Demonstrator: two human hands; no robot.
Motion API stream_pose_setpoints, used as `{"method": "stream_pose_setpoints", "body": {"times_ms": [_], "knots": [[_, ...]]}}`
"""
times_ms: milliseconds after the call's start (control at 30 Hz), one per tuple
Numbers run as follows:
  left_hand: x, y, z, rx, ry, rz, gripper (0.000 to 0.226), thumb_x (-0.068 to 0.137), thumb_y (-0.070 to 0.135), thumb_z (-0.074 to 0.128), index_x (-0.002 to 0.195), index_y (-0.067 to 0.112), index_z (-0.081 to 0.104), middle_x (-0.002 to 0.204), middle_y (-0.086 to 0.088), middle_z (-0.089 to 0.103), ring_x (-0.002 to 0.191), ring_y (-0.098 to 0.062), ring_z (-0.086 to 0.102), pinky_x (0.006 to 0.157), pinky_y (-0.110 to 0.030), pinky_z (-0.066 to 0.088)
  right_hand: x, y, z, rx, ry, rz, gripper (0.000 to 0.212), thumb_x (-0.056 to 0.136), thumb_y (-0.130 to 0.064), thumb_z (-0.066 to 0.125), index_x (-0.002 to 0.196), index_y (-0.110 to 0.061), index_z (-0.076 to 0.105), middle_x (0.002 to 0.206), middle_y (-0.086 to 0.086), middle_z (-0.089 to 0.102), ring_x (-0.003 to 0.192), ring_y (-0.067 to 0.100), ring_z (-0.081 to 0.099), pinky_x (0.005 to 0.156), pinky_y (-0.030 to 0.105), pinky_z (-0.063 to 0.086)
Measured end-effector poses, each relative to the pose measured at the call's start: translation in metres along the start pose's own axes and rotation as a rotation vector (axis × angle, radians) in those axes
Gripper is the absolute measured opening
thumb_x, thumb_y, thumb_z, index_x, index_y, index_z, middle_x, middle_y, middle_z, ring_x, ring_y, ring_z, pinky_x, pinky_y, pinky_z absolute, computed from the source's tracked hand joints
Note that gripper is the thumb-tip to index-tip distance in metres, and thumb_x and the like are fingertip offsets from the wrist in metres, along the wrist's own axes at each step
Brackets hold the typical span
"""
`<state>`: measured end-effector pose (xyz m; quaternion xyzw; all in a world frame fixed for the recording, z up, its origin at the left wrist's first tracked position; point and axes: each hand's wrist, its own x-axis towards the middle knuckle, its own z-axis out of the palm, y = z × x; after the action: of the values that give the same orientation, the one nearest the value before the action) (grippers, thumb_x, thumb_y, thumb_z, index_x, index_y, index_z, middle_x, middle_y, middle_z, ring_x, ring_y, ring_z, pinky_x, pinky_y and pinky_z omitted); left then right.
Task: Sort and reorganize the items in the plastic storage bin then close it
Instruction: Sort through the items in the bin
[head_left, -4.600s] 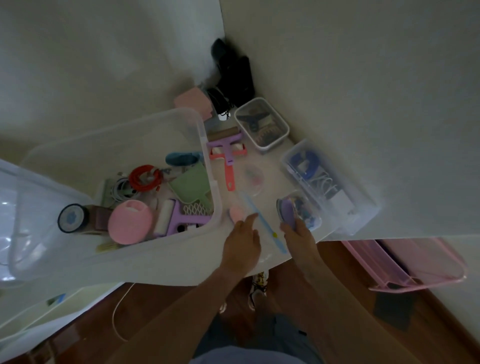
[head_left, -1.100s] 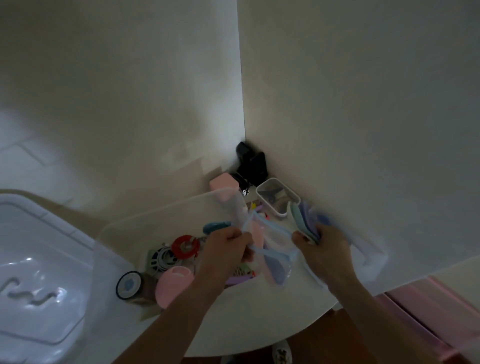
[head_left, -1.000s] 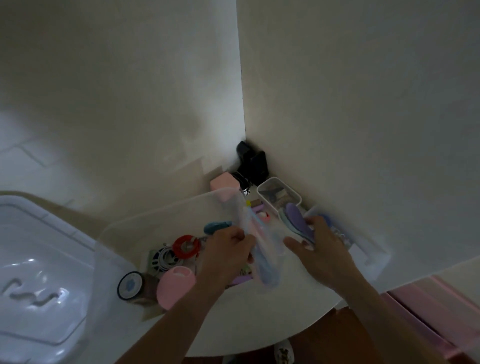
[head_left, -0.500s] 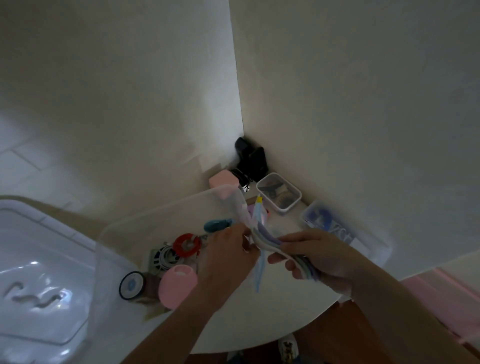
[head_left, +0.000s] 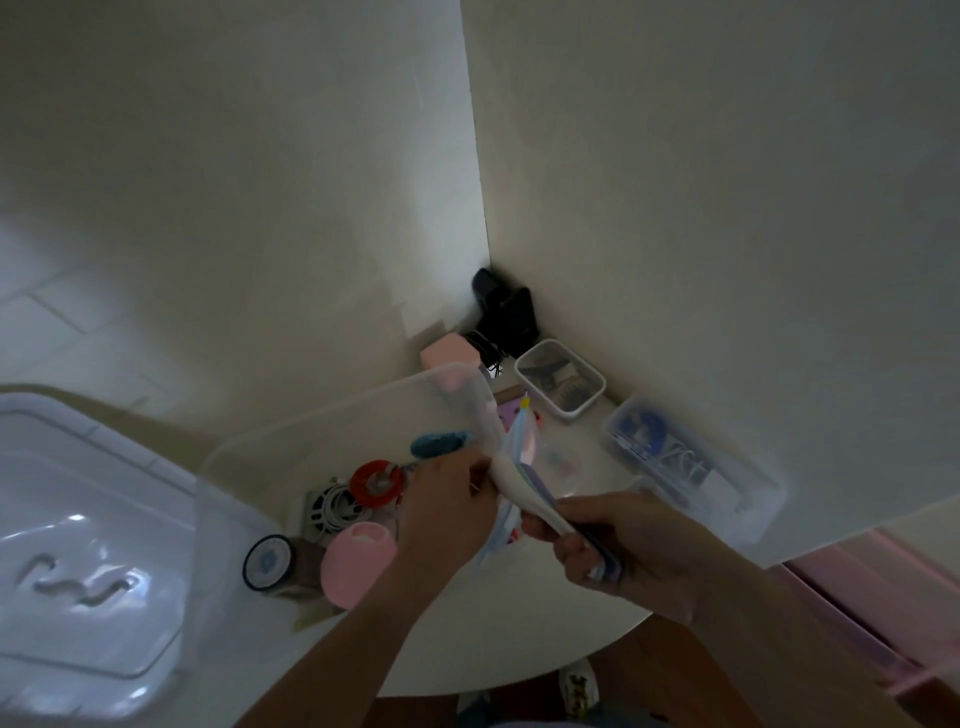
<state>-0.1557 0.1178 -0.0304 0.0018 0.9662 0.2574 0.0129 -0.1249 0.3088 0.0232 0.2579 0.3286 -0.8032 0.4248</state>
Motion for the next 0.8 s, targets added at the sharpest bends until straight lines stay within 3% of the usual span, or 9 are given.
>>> {"method": "stream_pose_setpoints", "body": {"times_ms": [133, 233, 300, 400, 500, 600, 700, 800], "knots": [[-0.002, 0.001, 0.0, -0.045, 0.039, -0.002, 0.026, 0.097, 0.033, 0.059, 0.076, 0.019, 0.065, 0.066, 0.008, 0.065, 0.058, -0.01, 0.059, 0.057, -0.028, 0.047, 0.002, 0.002, -0.004, -0.132, 0.126, -0.061, 0.029, 0.1, -0.009, 0.049, 0.119, 0.012, 0.055, 0.073, 0.016, 0.065, 0.048, 0.013, 0.049, 0.04, 0.02, 0.041], [-0.007, 0.003, 0.002, -0.039, 0.066, 0.053, 0.024, 0.096, 0.042, 0.056, 0.082, 0.026, 0.068, 0.07, 0.009, 0.068, 0.061, -0.007, 0.062, 0.059, -0.028, 0.051, -0.003, 0.007, -0.004, -0.535, 0.268, -0.253, 0.014, 0.095, -0.005, 0.059, 0.105, -0.006, 0.069, 0.08, 0.013, 0.065, 0.056, 0.016, 0.048, 0.048, 0.026, 0.039], [-0.011, 0.006, 0.003, -0.028, 0.054, 0.075, 0.029, 0.095, 0.052, 0.047, 0.088, 0.032, 0.066, 0.071, 0.011, 0.067, 0.062, -0.003, 0.061, 0.06, -0.029, 0.053, -0.002, 0.01, -0.007, -0.794, 0.325, -0.343, 0.021, 0.095, -0.003, 0.055, 0.099, -0.016, 0.07, 0.077, 0.011, 0.06, 0.059, 0.019, 0.045, 0.052, 0.029, 0.038], [-0.015, 0.012, 0.003, -0.04, 0.08, 0.149, 0.02, 0.094, 0.045, 0.051, 0.097, 0.034, 0.066, 0.08, 0.012, 0.068, 0.066, -0.002, 0.06, 0.065, -0.026, 0.052, -0.002, 0.011, -0.01, -1.007, 0.329, -0.337, 0.02, 0.093, -0.008, 0.051, 0.105, -0.009, 0.067, 0.077, 0.013, 0.054, 0.06, 0.022, 0.045, 0.054, 0.03, 0.039], [-0.021, 0.021, 0.001, -0.006, 0.186, 0.271, 0.011, 0.093, 0.025, 0.06, 0.097, 0.023, 0.07, 0.085, 0.006, 0.068, 0.071, -0.009, 0.06, 0.069, -0.023, 0.047, -0.004, 0.008, -0.007, -0.824, 0.249, -0.275, 0.017, 0.097, -0.004, 0.051, 0.107, -0.001, 0.064, 0.079, 0.01, 0.058, 0.056, 0.015, 0.047, 0.049, 0.024, 0.04], [-0.025, 0.026, 0.001, -0.041, 0.211, 0.319, 0.009, 0.091, 0.017, 0.065, 0.097, 0.019, 0.071, 0.088, 0.004, 0.069, 0.073, -0.009, 0.061, 0.07, -0.014, 0.04, 0.002, 0.005, -0.008, -0.427, 0.191, -0.227, 0.017, 0.097, 0.002, 0.051, 0.108, 0.01, 0.06, 0.078, 0.016, 0.059, 0.051, 0.013, 0.043, 0.043, 0.021, 0.034], [-0.028, 0.03, 0.002, -0.08, 0.183, 0.306, 0.01, 0.091, 0.017, 0.067, 0.099, 0.019, 0.072, 0.087, 0.004, 0.069, 0.063, -0.006, 0.058, 0.068, -0.011, 0.037, 0.017, 0.005, -0.009, -0.085, 0.204, -0.304, 0.014, 0.095, 0.007, 0.049, 0.102, 0.013, 0.058, 0.079, 0.022, 0.061, 0.049, 0.014, 0.049, 0.042, 0.02, 0.043], [-0.029, 0.037, 0.003, -0.121, 0.178, 0.309, 0.008, 0.091, 0.021, 0.066, 0.095, 0.02, 0.073, 0.083, 0.004, 0.071, 0.067, -0.007, 0.058, 0.066, -0.006, 0.034, 0.036, 0.009, -0.013, 0.05, 0.266, -0.422, 0.017, 0.084, 0.01, 0.046, 0.092, 0.012, 0.06, 0.075, 0.024, 0.057, 0.05, 0.02, 0.057, 0.045, 0.026, 0.05]]}}
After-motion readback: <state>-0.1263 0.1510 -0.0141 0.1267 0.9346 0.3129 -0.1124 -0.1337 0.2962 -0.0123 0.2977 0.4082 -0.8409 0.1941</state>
